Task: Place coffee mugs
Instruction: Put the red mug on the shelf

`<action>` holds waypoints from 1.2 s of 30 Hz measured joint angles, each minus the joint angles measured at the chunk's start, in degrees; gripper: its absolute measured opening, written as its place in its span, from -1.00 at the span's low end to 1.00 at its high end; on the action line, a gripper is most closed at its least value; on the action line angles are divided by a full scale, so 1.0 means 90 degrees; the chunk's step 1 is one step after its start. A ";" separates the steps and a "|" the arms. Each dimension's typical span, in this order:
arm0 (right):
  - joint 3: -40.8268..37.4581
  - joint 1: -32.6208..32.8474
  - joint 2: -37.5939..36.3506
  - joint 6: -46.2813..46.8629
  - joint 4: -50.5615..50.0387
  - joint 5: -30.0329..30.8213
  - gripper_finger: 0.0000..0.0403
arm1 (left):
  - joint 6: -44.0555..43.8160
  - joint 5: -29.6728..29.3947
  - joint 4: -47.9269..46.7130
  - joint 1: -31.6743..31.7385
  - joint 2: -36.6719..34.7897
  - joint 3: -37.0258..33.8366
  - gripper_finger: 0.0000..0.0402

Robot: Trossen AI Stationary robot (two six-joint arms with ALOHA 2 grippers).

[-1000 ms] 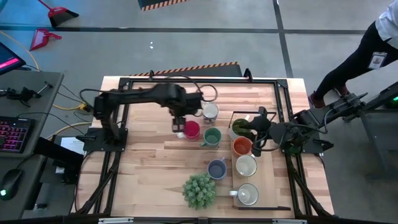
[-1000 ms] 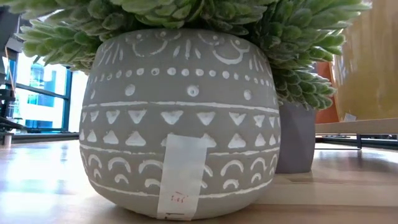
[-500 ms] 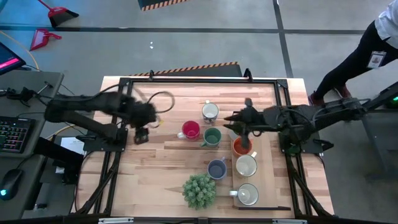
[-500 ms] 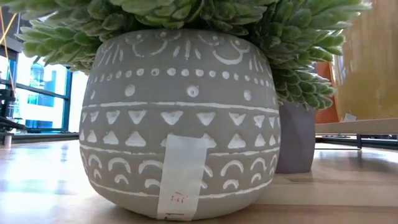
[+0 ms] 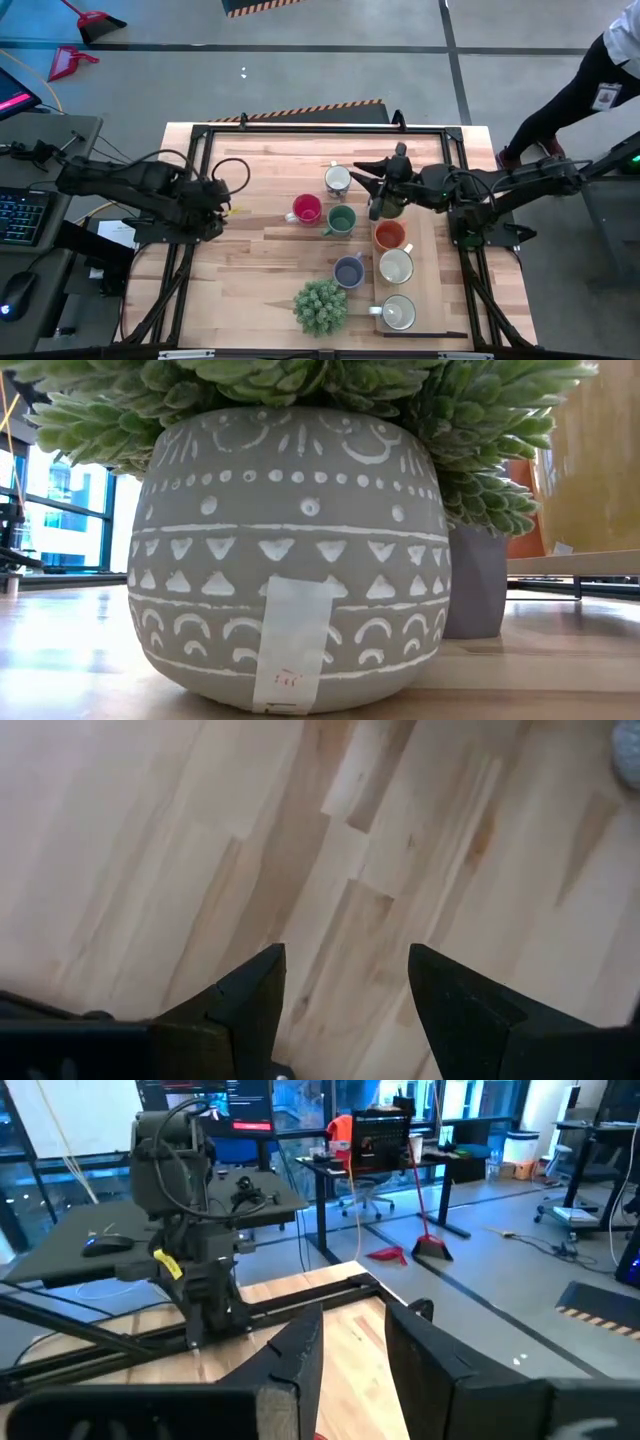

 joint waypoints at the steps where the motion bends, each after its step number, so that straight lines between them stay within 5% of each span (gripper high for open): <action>1: 0.0000 0.0002 -0.0001 -0.0002 -0.0033 -0.0005 -0.53 | 0.0014 -0.0052 -0.0008 0.0000 0.0004 -0.0019 0.01; 12: 0.0013 -0.0269 0.0053 -0.0166 0.0010 -0.0279 -0.53 | 0.0722 -0.0510 -0.0010 -0.0026 0.0094 -0.0021 0.01; 18: 0.0228 -0.0652 0.0510 -0.0028 -0.0065 -0.0927 -0.53 | 0.0661 -0.1200 0.0227 -0.0494 -0.0602 -0.0022 0.01; 26: 0.2424 -0.1208 0.2167 -0.0263 -0.2490 -0.1512 -0.53 | -0.0527 -0.1645 0.0710 -0.1125 -0.1639 -0.0485 0.01; 36: 0.4602 -0.1586 0.4361 0.0419 -0.4935 -0.2449 -0.53 | -0.0406 -0.1484 0.2247 -0.1677 -0.1590 -0.1646 -0.01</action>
